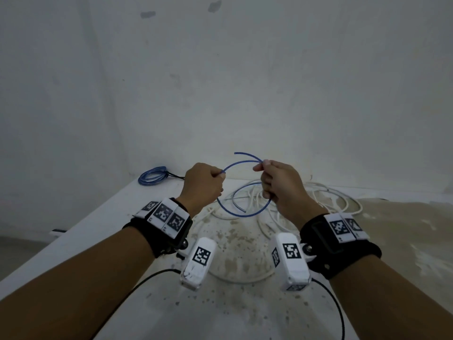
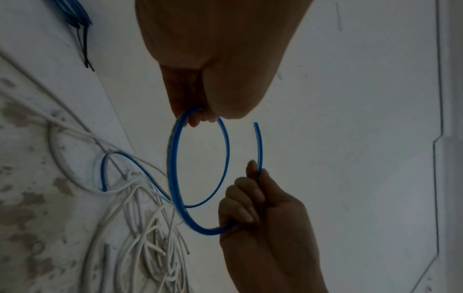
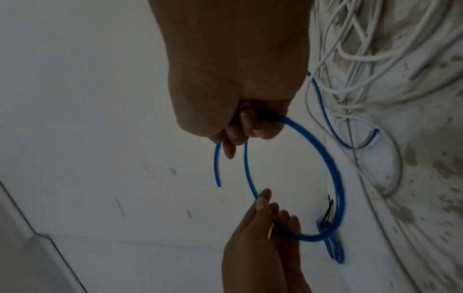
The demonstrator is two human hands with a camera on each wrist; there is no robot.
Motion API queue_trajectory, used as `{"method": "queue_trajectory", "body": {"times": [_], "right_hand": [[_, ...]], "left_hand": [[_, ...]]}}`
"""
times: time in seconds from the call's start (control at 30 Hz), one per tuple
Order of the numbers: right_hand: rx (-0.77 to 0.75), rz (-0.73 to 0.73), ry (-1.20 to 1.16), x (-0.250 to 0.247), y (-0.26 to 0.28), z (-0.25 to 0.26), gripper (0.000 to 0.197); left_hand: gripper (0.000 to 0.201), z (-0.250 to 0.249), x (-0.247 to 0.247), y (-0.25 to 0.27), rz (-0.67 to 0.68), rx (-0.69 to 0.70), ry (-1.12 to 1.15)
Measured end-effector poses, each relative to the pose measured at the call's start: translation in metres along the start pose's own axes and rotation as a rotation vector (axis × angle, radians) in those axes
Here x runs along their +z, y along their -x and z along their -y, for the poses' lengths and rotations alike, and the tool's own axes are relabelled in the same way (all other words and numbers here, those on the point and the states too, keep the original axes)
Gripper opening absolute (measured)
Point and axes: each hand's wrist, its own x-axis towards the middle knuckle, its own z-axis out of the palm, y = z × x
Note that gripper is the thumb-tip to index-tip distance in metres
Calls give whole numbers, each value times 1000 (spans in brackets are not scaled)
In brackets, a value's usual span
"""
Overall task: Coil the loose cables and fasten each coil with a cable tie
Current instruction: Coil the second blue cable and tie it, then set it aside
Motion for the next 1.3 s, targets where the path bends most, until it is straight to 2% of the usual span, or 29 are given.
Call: {"method": "queue_trajectory", "body": {"times": [0.17,0.3,0.37,0.5,0.57,0.77,0.83,0.9,0.93,0.97,1.0,1.03,1.1,1.13,1.2,1.3], "right_hand": [[13,31,40,18,2,-8,33],[63,54,-14,22,4,-14,31],[77,76,-31,23,5,-15,30],[97,109,-48,22,7,-17,30],[101,122,-55,21,7,-17,31],[144,189,-27,21,9,-17,35],[39,110,273,17,8,-17,42],[-254,-145,704,9,4,-15,43],[-419,-273,821,5,1,-12,38],[-545,-306,856,4,-3,-7,31],[-592,-235,869,5,-10,-2,30],[-557,-84,882,6,-17,2,35],[-334,249,774,10,-22,12,47],[-229,352,644,8,-22,17,48],[-97,465,476,1,-24,24,43],[-9,576,463,-8,-29,25,34]], "left_hand": [[20,-10,3,2,65,102,13],[22,-13,1,1,113,137,-18],[26,-14,1,-2,144,98,45],[28,-21,4,-5,170,-69,194],[45,-27,4,-4,151,-130,255],[22,-30,4,-4,52,-180,278],[21,-30,2,-4,32,-184,289],[22,-31,-2,-3,55,-153,277],[22,-32,-3,-3,73,-136,259],[23,-33,-3,-3,95,-124,238],[23,-34,-3,-4,114,-113,225],[25,-36,-3,-4,125,-97,218],[28,-41,-3,-5,138,-67,193],[29,-42,-4,-5,151,-56,186],[32,-44,-6,-3,197,-52,211],[22,-43,-5,0,216,-46,228]]}}
